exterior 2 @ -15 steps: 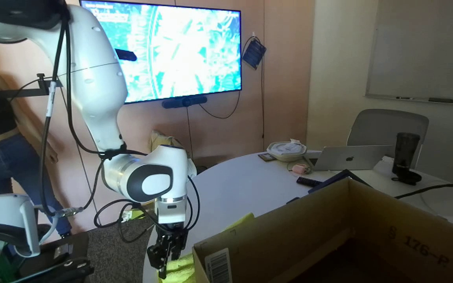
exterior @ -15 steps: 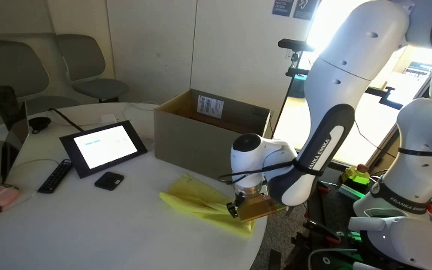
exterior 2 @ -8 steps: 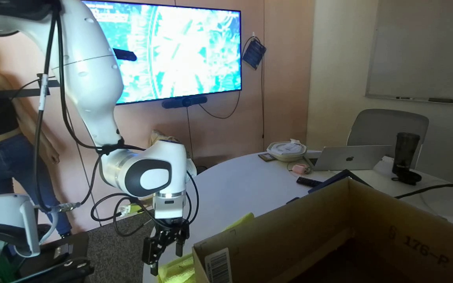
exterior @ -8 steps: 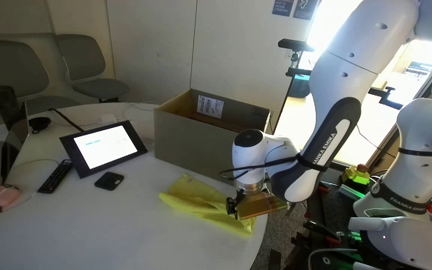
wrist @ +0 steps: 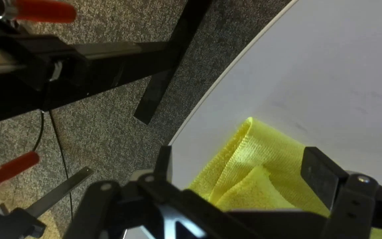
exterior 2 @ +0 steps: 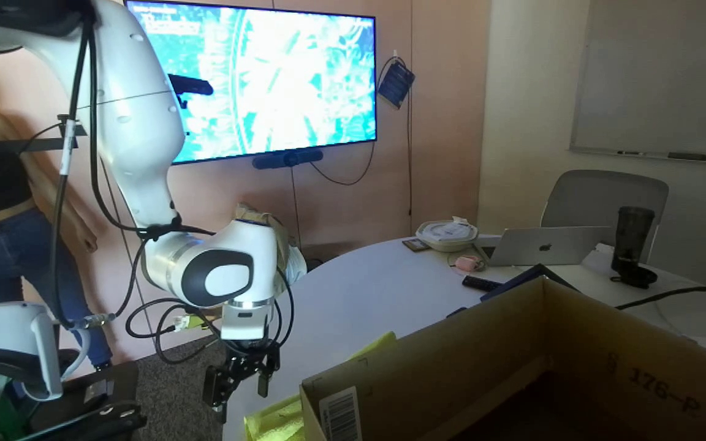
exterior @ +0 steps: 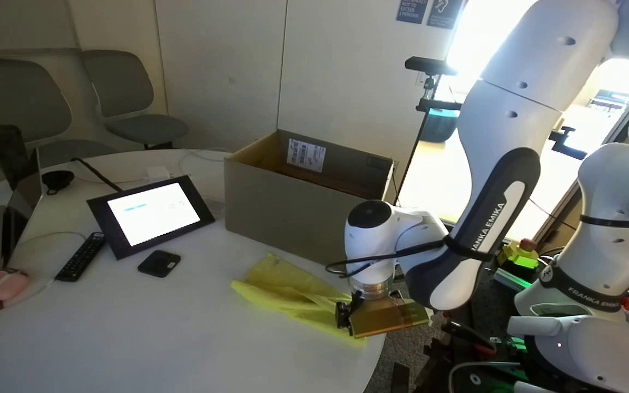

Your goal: Put the marker on the cloth, then fold the cloth and put it in the box

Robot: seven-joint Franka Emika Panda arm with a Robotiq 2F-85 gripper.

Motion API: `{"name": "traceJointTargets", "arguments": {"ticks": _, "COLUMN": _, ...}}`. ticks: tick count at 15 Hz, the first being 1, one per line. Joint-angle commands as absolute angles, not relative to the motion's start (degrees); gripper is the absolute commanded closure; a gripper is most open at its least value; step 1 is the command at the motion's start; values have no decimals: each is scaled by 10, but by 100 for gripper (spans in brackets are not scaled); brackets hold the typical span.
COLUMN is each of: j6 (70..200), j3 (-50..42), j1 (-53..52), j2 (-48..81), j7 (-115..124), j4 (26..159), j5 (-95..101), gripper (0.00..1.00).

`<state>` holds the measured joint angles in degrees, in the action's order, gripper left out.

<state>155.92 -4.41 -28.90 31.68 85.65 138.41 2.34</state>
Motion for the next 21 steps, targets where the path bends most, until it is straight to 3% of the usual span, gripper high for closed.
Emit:
{"name": "traceJointTargets", "arguments": {"ticks": 1, "j6": 1613, "j3": -16, "j1": -268, "j2": 351, "j7": 880, "j4": 1382, "j5": -12, "gripper": 0}}
{"name": "traceJointTargets", "arguments": {"ticks": 8, "j6": 1696, "j3": 21, "j1": -245, "j2": 411, "j7": 870, "j4": 1380, "j5": -96, "gripper": 0}}
{"name": "traceJointTargets", "arguments": {"ticks": 14, "j6": 1718, "j3": -11, "j1": -269, "j2": 382, "j7": 848, "j4": 1398, "j5": -88, "gripper": 0}}
{"name": "traceJointTargets", "arguments": {"ticks": 21, "j6": 1752, "j3": -25, "j1": -247, "j2": 363, "j7": 665, "j4": 1400, "j5": -27, "gripper": 0}}
